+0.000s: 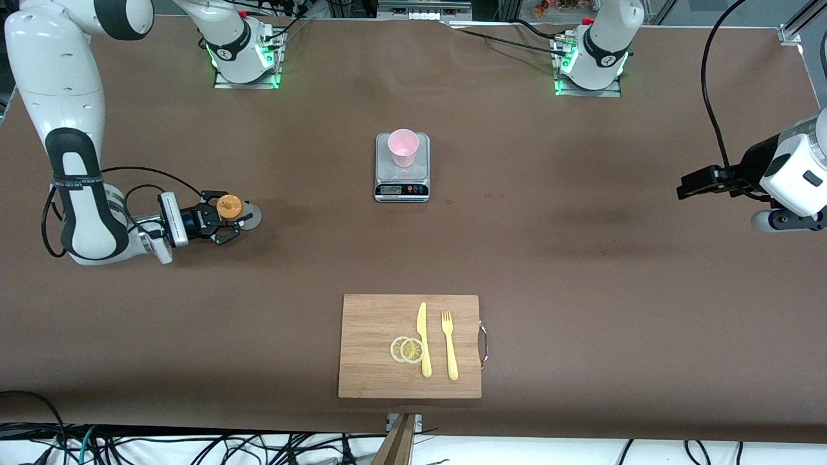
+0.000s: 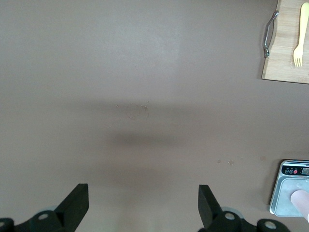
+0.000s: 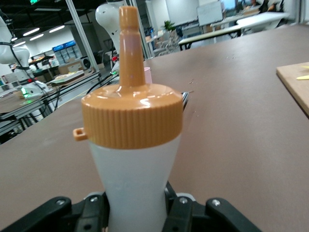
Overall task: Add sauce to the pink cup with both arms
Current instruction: 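Lift the white bottle with the right gripper toward the pink cup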
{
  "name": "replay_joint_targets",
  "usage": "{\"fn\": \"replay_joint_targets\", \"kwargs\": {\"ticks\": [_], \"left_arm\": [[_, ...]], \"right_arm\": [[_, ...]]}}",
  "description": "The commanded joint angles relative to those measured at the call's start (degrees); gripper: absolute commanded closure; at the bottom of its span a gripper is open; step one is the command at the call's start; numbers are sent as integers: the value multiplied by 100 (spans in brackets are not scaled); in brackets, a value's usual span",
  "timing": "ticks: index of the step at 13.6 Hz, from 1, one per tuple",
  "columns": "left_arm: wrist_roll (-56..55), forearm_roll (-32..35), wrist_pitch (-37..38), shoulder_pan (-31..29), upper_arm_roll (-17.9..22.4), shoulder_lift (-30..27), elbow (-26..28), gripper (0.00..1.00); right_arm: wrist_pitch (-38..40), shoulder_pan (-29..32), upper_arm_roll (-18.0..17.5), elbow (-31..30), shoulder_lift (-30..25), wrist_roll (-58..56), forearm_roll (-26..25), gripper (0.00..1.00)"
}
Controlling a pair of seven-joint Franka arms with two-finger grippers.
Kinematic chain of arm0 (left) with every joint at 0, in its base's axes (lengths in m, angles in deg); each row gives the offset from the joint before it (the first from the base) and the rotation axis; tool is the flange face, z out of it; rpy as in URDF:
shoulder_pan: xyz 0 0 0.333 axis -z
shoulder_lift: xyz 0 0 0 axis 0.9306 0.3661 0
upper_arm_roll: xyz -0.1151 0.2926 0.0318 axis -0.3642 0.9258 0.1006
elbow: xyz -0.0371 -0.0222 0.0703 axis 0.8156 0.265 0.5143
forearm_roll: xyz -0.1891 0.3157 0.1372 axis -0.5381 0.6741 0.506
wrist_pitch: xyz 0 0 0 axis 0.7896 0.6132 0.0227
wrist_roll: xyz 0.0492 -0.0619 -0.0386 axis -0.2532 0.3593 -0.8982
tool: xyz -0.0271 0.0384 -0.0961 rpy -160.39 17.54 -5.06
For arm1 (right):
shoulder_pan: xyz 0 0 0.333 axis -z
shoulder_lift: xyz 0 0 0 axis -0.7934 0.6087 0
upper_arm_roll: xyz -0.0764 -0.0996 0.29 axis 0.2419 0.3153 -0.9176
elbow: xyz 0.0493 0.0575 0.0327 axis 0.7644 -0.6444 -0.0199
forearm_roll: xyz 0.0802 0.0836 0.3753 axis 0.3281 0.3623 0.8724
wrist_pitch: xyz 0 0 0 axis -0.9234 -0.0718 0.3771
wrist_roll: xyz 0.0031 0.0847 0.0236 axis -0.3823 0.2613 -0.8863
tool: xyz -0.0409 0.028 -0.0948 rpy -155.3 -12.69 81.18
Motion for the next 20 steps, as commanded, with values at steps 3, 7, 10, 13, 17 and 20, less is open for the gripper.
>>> {"fn": "replay_joint_targets", "kwargs": {"ticks": [3, 7, 10, 13, 17, 20], "left_arm": [[121, 38, 108, -25, -12, 36, -122, 0], [130, 38, 108, -25, -3, 36, -122, 0], [121, 38, 108, -25, -3, 36, -122, 0], [130, 38, 108, -25, -3, 36, -122, 0], [130, 38, 108, -25, -3, 36, -122, 0], [121, 38, 108, -25, -3, 36, -122, 0]], "right_arm": [[-434, -608, -2, -55, -1053, 1532, -860, 87], [-743, -1215, -238, 207, -1503, 2850, -1914, 87], [-813, -1689, -458, 507, -1618, 3957, -2811, 87], [-831, -2015, -905, 709, -1662, 5048, -3725, 87], [-822, -2244, -1687, 710, -1794, 6427, -4684, 87], [-813, -2331, -2206, 719, -1803, 7262, -5202, 86]]}}
